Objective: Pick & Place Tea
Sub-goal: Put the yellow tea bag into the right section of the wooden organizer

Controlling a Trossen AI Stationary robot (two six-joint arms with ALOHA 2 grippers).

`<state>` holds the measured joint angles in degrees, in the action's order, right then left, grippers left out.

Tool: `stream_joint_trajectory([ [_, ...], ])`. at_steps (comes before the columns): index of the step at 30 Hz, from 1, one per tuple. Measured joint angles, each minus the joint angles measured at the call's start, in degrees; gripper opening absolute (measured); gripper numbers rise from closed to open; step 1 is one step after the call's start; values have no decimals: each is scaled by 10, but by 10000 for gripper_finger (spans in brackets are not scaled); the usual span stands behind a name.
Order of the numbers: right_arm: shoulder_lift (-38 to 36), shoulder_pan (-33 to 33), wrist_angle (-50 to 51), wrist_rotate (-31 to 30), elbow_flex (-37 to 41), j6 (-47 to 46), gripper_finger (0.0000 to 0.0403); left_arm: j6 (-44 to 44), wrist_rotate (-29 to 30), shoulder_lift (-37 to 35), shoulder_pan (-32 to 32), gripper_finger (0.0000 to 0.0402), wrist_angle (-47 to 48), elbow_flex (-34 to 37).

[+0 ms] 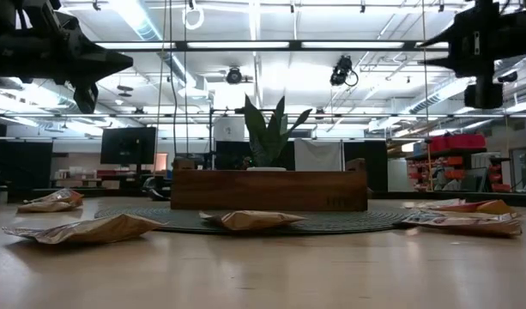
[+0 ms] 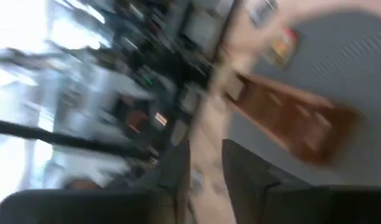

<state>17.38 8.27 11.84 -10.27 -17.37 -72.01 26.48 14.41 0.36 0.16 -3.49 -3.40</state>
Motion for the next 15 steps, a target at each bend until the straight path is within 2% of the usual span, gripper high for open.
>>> stream_joint_trajectory([
  [3, 65, 0, 108, 44, -55, -27, 137, 7, 0, 0, 0, 3, 0, 0],
  [7, 142, 0, 218, 54, -103, -100, 183, 15, 0, 0, 0, 3, 0, 0],
  [12, 199, -1, 275, 48, -92, -244, 233, 15, 0, 0, 0, 3, -9, 0],
  [15, 219, -1, 273, 47, -71, -284, 256, 15, 0, 0, 0, 3, -21, 0],
])
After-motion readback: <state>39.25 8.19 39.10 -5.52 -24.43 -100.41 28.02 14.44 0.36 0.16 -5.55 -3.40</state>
